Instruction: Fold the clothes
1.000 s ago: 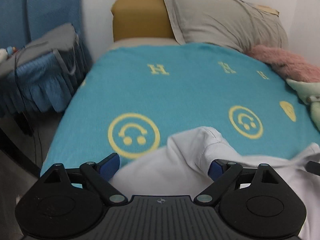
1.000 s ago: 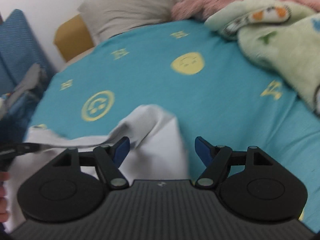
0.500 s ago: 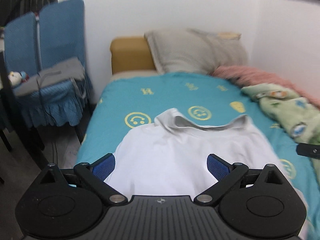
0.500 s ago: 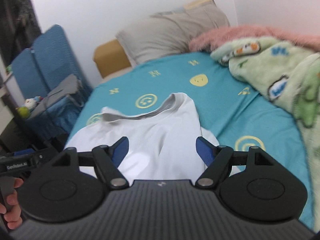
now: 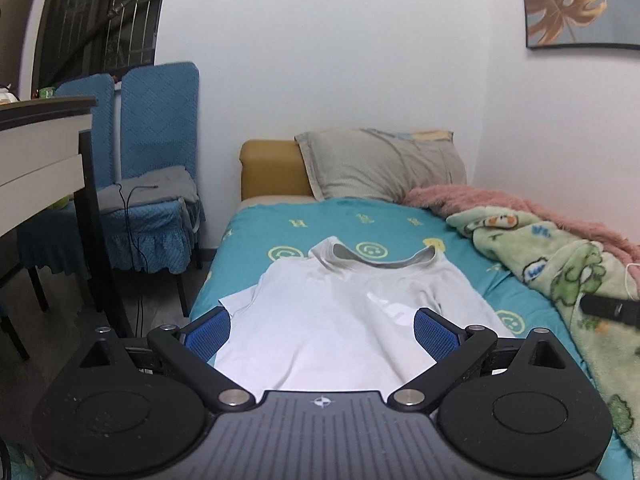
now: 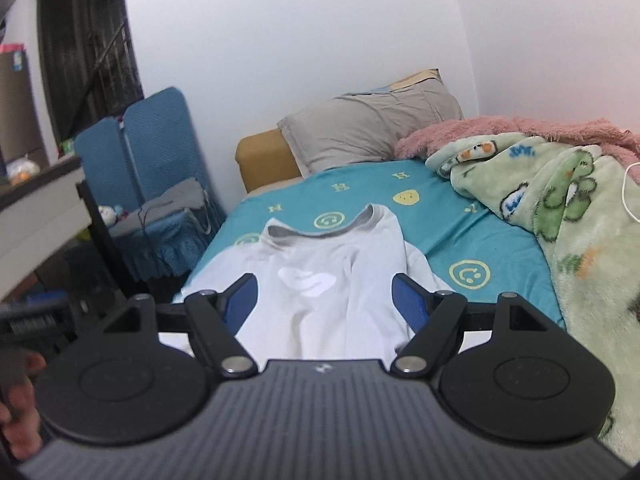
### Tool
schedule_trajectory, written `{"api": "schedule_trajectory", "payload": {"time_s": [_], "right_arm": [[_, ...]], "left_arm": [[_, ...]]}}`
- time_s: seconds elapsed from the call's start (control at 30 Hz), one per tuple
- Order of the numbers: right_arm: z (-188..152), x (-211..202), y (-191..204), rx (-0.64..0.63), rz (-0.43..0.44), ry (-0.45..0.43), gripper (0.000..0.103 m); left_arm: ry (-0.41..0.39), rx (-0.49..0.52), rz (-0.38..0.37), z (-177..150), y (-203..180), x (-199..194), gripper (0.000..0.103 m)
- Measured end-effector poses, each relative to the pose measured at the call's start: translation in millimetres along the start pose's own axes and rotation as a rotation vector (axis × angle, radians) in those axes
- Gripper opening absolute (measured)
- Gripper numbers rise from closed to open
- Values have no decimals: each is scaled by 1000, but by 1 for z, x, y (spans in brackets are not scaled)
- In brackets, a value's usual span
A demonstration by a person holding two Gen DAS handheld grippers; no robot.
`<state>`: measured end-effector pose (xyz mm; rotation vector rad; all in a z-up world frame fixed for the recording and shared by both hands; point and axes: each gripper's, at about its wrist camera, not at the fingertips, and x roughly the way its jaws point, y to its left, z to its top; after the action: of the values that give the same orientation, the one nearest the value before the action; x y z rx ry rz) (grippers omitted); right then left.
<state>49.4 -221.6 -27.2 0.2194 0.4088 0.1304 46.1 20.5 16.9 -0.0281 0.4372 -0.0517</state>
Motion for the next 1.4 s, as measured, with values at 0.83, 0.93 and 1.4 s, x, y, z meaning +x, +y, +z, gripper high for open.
{"api": "schedule_trajectory", "payload": {"time_s": [0.83,0.93,1.4], "right_arm": [[-9,23,-8,52,3,43,76],[-9,28,-7,52,6,49,75],[-16,59,-26,172,7,144,75]], "left_arm": [[84,1,5,-22,0,47,99],[96,-5,4,-23,-1,53,99],[211,-430,53,-4,106,152,95]]}}
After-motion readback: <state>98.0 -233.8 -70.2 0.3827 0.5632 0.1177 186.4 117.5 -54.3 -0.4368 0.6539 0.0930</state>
